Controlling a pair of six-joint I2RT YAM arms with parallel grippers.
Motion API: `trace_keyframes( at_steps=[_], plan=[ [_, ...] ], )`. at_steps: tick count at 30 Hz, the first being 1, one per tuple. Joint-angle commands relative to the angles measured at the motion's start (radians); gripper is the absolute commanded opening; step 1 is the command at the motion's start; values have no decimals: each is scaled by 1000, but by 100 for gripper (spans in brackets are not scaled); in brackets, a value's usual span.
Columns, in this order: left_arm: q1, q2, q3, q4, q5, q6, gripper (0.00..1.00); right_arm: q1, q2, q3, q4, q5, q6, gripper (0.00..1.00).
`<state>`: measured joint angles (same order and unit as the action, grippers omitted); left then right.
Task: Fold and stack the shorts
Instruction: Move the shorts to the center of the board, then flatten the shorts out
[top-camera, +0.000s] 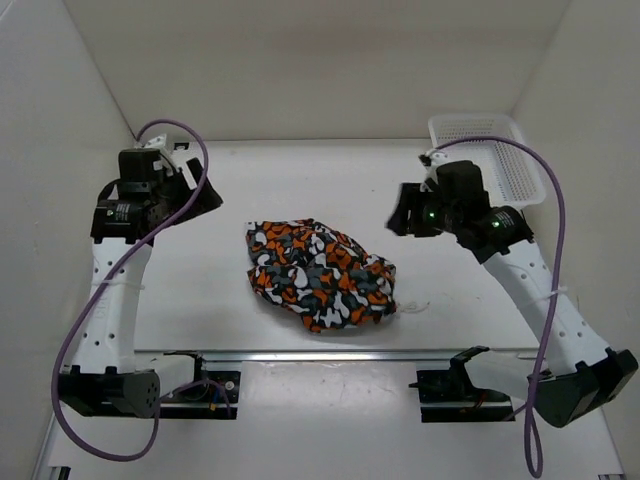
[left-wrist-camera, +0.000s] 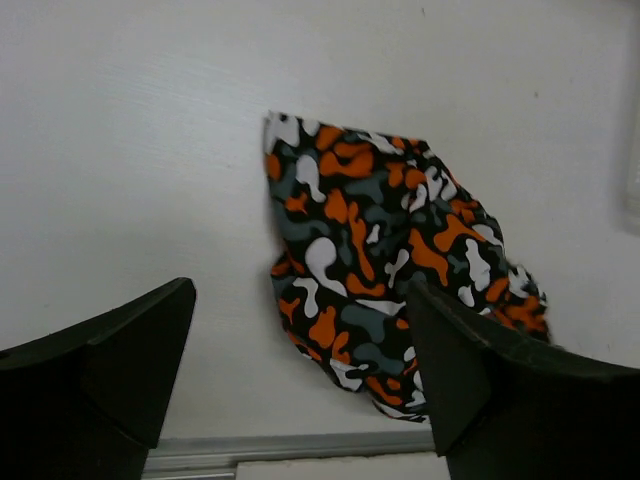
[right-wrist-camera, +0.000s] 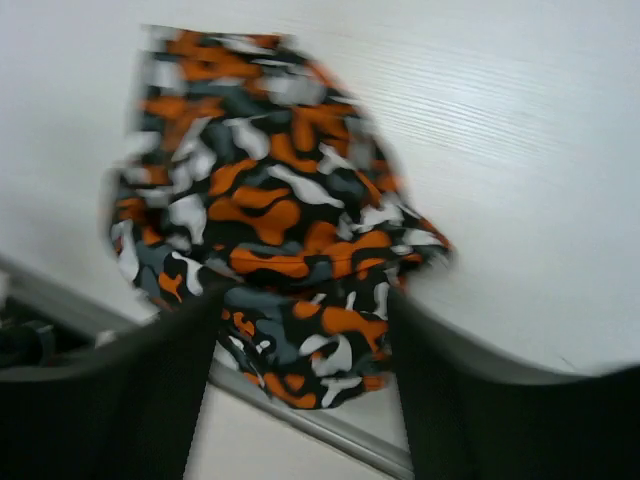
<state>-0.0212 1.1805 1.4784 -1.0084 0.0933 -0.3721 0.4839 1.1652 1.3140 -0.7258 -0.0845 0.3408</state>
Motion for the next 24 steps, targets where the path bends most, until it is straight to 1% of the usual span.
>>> trace_keyframes(
  at_steps=[1,2,3,4,5,6,7,8,9,10,11,12,13,15,18,19,20,21,22,23,24],
  plan=[
    [-74,27,-90,33,84,-8,93,-102,-119,-1,-81,196,53,40],
    [-86,37,-111,46,109,-8,65,-116,-119,-13,-90,196,70,23],
    [-97,48,-136,74,144,-8,48,-125,-131,-28,-90,174,105,10],
    [-120,71,-182,85,144,-36,29,-125,-131,-66,-81,149,122,0],
    [-129,82,-205,96,144,-45,17,-105,-131,-91,-81,87,138,0],
    [-138,93,-230,105,144,-54,11,-88,-121,-116,-72,69,161,0],
    [-147,102,-277,123,129,-73,12,-49,-121,-177,-72,55,206,13],
    [-161,114,-300,134,129,-82,20,-25,-121,-209,-54,43,228,20],
    [-161,114,-323,143,100,-91,35,2,-121,-244,-41,31,246,34],
    [-161,125,-364,165,100,-103,67,56,-121,-304,-21,31,277,72],
    [-161,142,-380,165,91,-103,81,82,-107,-327,-21,31,288,83],
    [-170,171,-389,175,91,-113,97,108,-82,-346,-21,31,299,90],
    [-171,188,-400,175,91,-113,99,157,-69,-372,-32,84,308,94],
    [-180,221,-400,175,91,-123,100,197,-42,-395,-32,118,319,94],
    [-220,274,-446,203,101,-155,100,246,-1,-420,-6,102,337,94],
    [-220,284,-461,218,120,-156,96,261,17,-429,3,101,349,92],
    [-220,294,-477,234,135,-166,90,271,27,-429,12,88,349,86],
    [-220,309,-490,249,150,-177,67,271,36,-429,37,88,359,71],
    [-220,309,-501,258,161,-177,49,283,53,-429,49,75,359,59],
    [-229,335,-501,258,161,-186,28,283,63,-429,58,75,359,46],
    [-229,347,-471,258,161,-186,10,283,88,-395,58,104,359,18]
  ],
)
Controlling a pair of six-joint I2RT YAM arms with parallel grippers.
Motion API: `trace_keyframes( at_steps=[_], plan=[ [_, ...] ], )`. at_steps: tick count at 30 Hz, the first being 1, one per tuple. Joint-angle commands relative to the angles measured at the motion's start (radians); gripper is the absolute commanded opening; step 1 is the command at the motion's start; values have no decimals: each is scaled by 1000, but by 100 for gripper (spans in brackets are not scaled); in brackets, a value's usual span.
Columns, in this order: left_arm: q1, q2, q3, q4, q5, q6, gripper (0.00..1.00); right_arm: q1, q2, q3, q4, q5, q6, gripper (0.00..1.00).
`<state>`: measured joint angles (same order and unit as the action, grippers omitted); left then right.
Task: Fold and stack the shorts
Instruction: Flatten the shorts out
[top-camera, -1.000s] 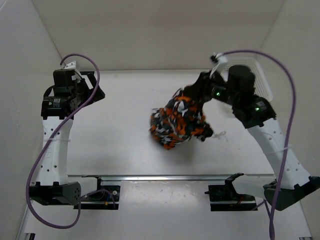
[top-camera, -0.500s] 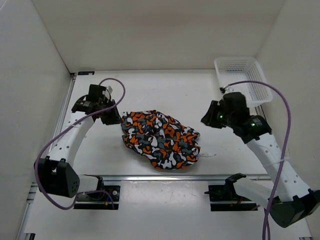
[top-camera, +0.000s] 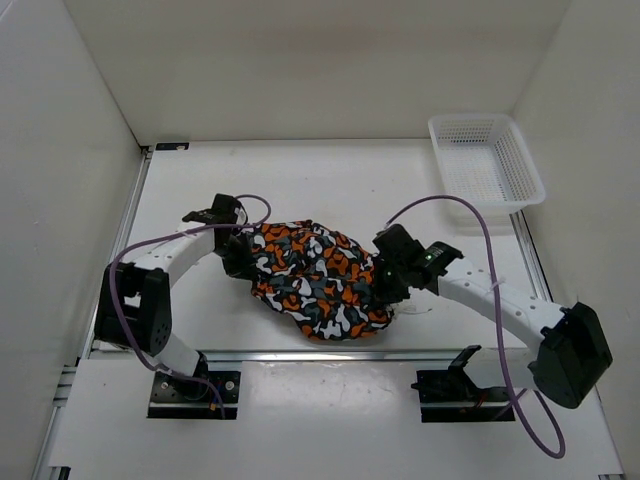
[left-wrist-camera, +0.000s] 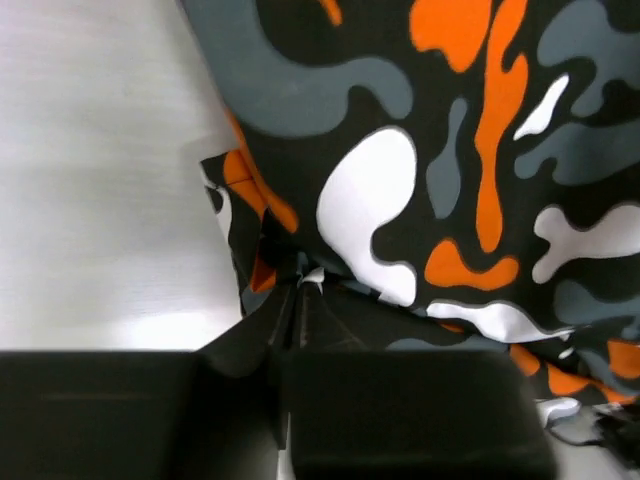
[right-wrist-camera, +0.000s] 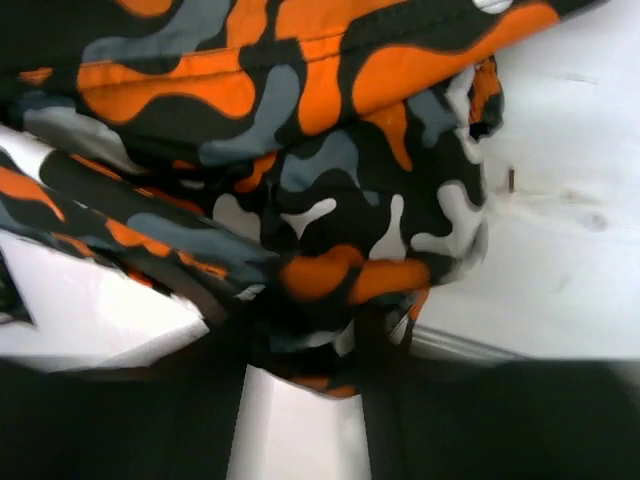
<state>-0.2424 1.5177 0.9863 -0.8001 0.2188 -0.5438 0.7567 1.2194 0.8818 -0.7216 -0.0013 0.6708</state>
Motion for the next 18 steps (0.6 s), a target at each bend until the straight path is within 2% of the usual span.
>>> trace_keyframes(
  at_steps=[1,2,6,8,9,12,13,16,18],
  plan=[
    [-8,10,41,50,36,-5,10,-5,49,58,54,39,20,8],
    [-8,24,90,50,36,-5,10,-22,66,121,42,58,-20,1],
    [3,70,262,9,45,14,10,-143,164,299,31,161,-158,1],
    [12,100,453,-68,24,25,10,-226,196,477,22,161,-210,1],
    [12,134,592,-94,24,36,10,-271,231,617,-1,161,-253,1],
    [38,183,805,-218,14,57,10,-330,293,819,-33,161,-319,1],
    [60,205,939,-249,14,58,10,-330,304,941,-65,173,-333,1],
    [84,184,1119,-339,4,68,10,-339,287,1037,-76,205,-397,1],
    [84,135,1120,-340,-6,68,10,-317,215,1002,-53,230,-419,1]
  ],
)
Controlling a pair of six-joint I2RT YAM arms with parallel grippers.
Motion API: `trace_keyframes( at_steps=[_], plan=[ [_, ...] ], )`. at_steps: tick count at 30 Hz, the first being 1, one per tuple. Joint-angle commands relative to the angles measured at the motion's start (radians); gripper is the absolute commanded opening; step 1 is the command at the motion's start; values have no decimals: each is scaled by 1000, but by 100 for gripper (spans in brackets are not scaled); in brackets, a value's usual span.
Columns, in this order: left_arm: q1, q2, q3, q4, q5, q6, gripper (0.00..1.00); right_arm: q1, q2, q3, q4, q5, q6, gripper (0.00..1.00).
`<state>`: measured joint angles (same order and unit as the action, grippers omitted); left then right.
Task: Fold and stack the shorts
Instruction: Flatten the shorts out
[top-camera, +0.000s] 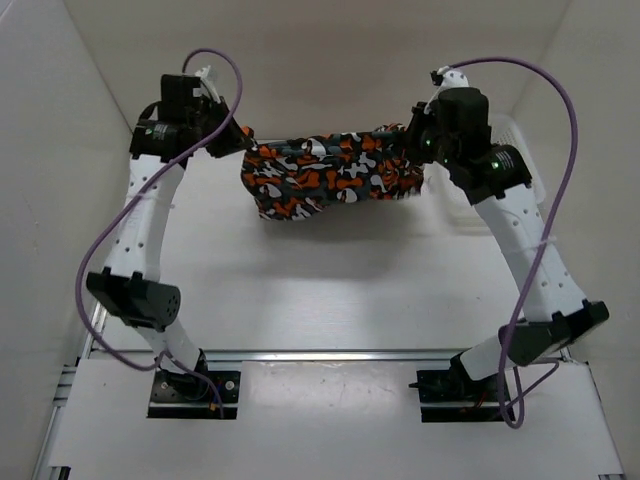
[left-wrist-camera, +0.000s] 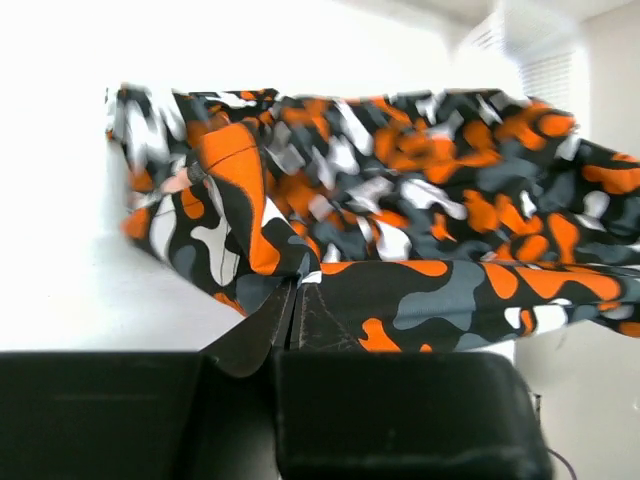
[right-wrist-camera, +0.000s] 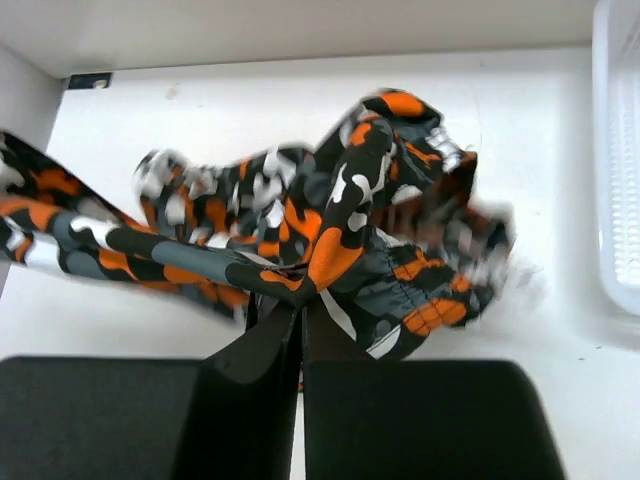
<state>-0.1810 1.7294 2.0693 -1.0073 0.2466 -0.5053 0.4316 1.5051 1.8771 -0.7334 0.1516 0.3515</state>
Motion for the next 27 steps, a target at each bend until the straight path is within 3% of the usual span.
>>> trace_keyframes(
  at_steps=[1,3,4,5,6,7,8,9,11,14,15,16,19,20,21,22,23,24,25,27],
  plan=[
    [23,-143,-28,-108,-33,30,10,31,-144,-87,-2,124,-114,1],
    [23,-259,-215,-80,-33,51,10,59,-274,-305,69,193,-126,1],
    [12,-304,-300,-68,-33,51,18,88,-317,-388,89,216,-126,2],
    [2,-354,-398,-48,-33,51,55,99,-357,-470,101,235,-126,9],
    [-8,-454,-610,5,-33,38,73,110,-418,-549,101,244,-114,25],
    [-20,-500,-717,36,-33,-1,87,119,-440,-690,91,244,-99,67],
    [-20,-536,-809,67,-14,-18,97,128,-457,-752,75,282,-73,80],
    [-20,-566,-931,87,-13,-35,99,128,-468,-842,51,296,-1,89],
    [11,-556,-975,87,-13,-35,99,114,-468,-884,31,296,56,89],
    [31,-507,-950,87,-82,-10,46,44,-435,-866,-3,255,145,81],
    [40,-475,-934,87,-108,-10,27,-2,-410,-866,-3,218,176,73],
    [40,-456,-910,87,-133,-10,10,-28,-399,-854,-3,169,187,56],
    [84,-392,-899,87,-179,-28,10,-137,-369,-892,6,-59,242,35],
    [93,-377,-899,87,-179,-51,12,-195,-368,-917,20,-125,256,35],
    [94,-363,-908,87,-179,-62,20,-223,-368,-944,37,-194,270,35],
    [103,-347,-908,99,-168,-71,30,-247,-382,-975,57,-316,302,37],
    [103,-314,-920,116,-156,-72,41,-270,-394,-1040,104,-373,316,46],
    [103,-295,-937,116,-130,-84,71,-307,-395,-1071,130,-421,331,51],
    [103,-280,-949,125,-130,-93,81,-320,-395,-1101,158,-461,346,57],
    [103,-254,-1009,148,-87,-114,88,-338,-404,-1163,224,-530,386,73]
  ],
)
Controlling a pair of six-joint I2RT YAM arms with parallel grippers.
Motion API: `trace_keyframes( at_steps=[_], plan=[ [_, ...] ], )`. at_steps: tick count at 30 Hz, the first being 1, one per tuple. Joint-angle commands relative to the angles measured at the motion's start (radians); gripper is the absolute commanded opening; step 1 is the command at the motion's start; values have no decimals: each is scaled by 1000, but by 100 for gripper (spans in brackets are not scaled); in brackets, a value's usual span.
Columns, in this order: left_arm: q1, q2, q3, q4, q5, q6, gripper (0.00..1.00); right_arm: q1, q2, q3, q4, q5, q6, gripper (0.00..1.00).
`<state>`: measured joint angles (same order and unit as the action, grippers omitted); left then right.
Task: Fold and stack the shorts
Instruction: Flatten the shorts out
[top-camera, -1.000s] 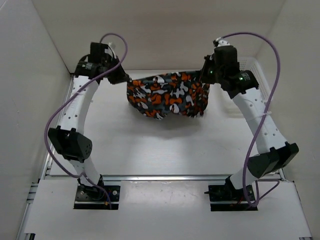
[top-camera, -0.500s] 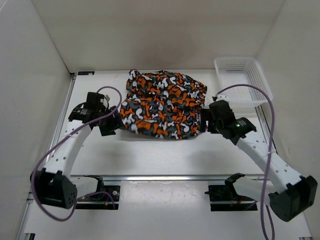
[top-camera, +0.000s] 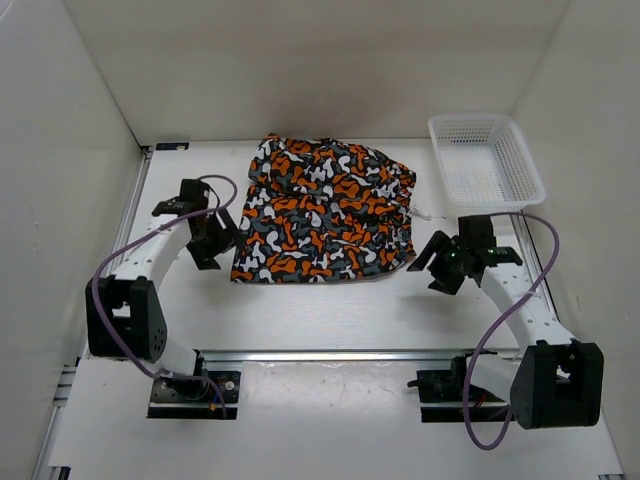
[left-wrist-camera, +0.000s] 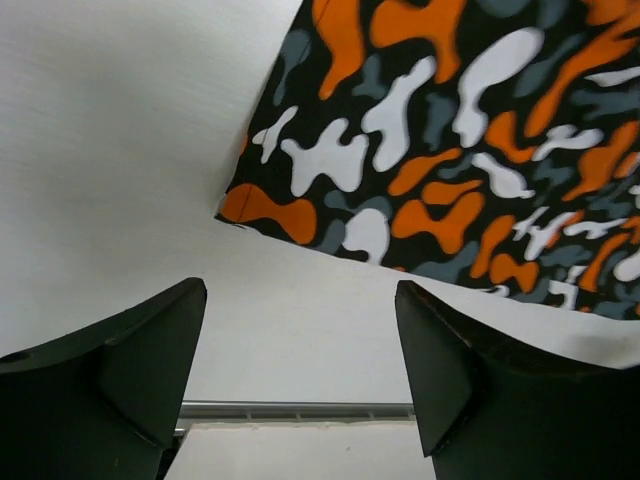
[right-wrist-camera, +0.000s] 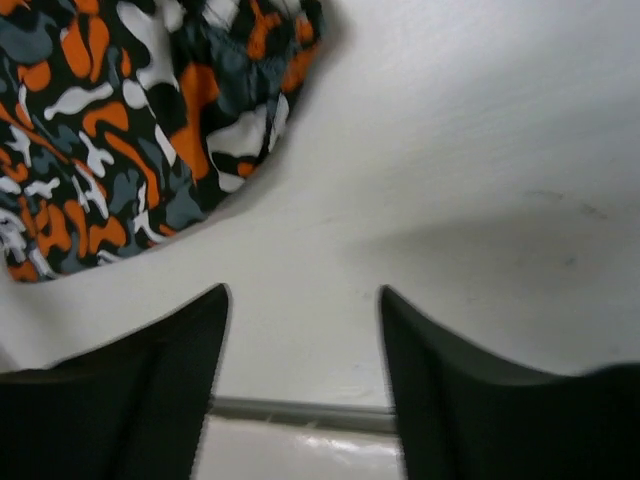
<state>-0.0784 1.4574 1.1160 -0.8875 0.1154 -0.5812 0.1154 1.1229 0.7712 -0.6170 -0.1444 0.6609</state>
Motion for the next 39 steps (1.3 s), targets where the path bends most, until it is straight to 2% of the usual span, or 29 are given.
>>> trace_keyframes(
  at_steps=[1,3,5,9,11,12,13,15,16,18,20,21,23,24,25,26,32,35,37,38,39],
  plan=[
    [0,30,-83,47,62,-57,88,-32,-21,-70,129,-247,88,77],
    [0,40,-163,111,93,-92,90,-33,9,-79,178,-247,101,81],
    [0,49,-195,145,102,-112,90,-42,53,-89,210,-247,101,81],
    [0,119,-196,192,102,-124,78,-53,158,-60,313,-224,101,77],
    [0,148,-186,202,102,-124,68,-53,228,-36,329,-198,91,76],
    [0,179,-161,202,89,-124,61,-53,254,-6,342,-184,91,72],
    [0,193,-151,202,89,-124,36,-53,300,13,342,-172,73,71],
    [0,215,-128,202,89,-115,14,-53,352,58,352,-132,60,69],
    [0,227,-128,202,89,-106,10,-53,368,74,352,-114,49,69],
    [0,227,-114,202,89,-106,10,-43,403,102,364,-81,49,68],
    [0,216,-93,202,89,-106,10,-34,471,141,387,-72,58,62],
    [0,216,-93,202,98,-106,10,-34,494,152,405,-72,69,59],
    [9,205,-65,202,107,-106,10,7,554,195,419,-81,89,39],
    [9,196,-56,202,118,-106,10,23,570,220,404,-81,89,26],
    [20,196,-33,202,118,-106,10,53,584,270,351,-58,89,5],
    [20,196,-19,202,130,-106,10,65,595,292,327,-41,89,0],
    [55,178,148,141,175,-88,10,84,456,393,238,38,51,0],
    [55,150,171,105,175,-77,10,84,370,393,215,97,42,0],
    [55,133,147,105,175,-77,10,93,327,337,206,97,32,0],
    [55,124,134,105,175,-77,10,93,327,317,195,97,32,4],
    [55,110,108,105,175,-77,10,93,318,272,195,97,46,47]
  ],
)
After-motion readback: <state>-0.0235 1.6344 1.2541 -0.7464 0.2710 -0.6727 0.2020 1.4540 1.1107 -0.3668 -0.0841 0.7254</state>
